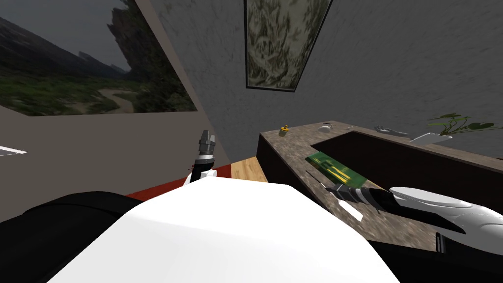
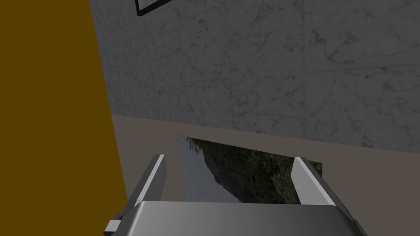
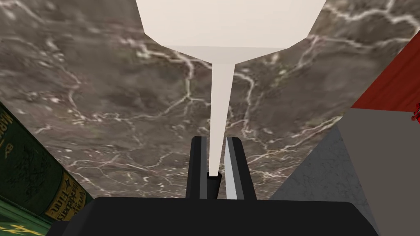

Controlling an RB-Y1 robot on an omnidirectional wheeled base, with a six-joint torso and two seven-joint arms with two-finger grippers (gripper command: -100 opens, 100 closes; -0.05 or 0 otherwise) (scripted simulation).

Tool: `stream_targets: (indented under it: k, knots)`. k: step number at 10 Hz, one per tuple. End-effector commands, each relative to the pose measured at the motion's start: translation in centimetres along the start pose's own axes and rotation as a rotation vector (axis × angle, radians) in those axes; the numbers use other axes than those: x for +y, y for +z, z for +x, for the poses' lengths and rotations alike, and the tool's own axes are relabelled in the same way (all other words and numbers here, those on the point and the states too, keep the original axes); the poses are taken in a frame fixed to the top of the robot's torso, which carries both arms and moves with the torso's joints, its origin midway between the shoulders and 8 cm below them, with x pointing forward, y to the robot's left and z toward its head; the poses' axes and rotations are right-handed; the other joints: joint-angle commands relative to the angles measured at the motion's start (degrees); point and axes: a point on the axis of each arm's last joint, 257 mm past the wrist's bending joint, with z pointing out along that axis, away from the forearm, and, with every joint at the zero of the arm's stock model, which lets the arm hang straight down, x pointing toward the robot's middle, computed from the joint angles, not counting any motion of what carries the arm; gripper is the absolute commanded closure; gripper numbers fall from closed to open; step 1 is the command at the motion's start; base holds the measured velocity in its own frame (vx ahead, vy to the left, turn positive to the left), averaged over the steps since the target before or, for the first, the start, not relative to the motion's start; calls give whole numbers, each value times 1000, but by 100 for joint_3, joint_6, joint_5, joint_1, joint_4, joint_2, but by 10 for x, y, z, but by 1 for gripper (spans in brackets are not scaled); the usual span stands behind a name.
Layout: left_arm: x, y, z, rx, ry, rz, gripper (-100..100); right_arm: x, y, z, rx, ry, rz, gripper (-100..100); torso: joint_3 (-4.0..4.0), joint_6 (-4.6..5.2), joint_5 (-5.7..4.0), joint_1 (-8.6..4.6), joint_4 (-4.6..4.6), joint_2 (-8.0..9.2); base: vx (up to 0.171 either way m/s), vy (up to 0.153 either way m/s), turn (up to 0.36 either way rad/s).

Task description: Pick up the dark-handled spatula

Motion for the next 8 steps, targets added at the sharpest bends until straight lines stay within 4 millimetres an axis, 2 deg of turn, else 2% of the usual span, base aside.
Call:
stream_targets:
  k: [1,3,4,5,6,7,8]
  knots:
    - [0,0,0,0,0,0,0,10,2,-3,-1,-5,-14,100,0,0,0,0,0,0,56,-20,-135]
    - [0,0,0,0,0,0,0,15,0,-1,12,-3,-12,100,0,-13,-6,4,1,1,34,-15,-70]
    - [0,0,0,0,0,0,0,26,5,-6,3,-9,-39,100,0,-1,-1,-1,0,0,53,-21,-147]
    - [0,0,0,0,0,0,0,25,-2,-2,20,-2,-18,100,-1,-5,-6,1,-1,-1,73,-21,-227]
    - [0,0,0,0,0,0,0,40,5,-4,14,-3,-54,100,-3,4,-2,-2,-1,-5,58,-16,-96]
    - [0,0,0,0,0,0,0,33,1,-3,17,-3,-39,100,-3,-8,-7,1,-1,-4,17,-3,-1]
    - [0,0,0,0,0,0,0,35,2,-3,17,-3,-41,0,1,-9,-5,2,1,3,0,0,0]
